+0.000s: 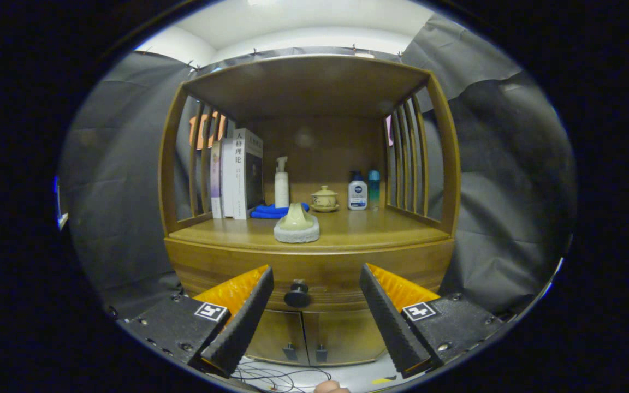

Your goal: Pull open the drawer, take out the items inside it, and place them on the countertop above the cabinet.

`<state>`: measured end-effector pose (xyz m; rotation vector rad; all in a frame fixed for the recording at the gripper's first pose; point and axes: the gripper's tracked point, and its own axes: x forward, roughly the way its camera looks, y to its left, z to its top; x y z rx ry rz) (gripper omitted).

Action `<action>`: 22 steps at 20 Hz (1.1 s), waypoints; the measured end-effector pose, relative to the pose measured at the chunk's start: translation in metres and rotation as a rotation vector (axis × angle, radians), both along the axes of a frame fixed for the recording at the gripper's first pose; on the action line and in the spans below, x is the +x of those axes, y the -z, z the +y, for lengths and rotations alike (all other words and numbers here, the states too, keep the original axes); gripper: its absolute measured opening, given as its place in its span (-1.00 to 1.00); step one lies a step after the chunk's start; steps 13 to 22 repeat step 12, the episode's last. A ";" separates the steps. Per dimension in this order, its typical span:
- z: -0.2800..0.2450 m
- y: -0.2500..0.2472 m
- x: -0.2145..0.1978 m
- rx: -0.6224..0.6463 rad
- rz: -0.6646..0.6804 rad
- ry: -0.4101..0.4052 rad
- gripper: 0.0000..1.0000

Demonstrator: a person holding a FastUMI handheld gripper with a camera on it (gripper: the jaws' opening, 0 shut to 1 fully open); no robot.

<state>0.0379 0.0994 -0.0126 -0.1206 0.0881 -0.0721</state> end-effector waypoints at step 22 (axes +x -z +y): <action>-0.001 0.017 -0.061 -0.019 -0.007 0.000 1.00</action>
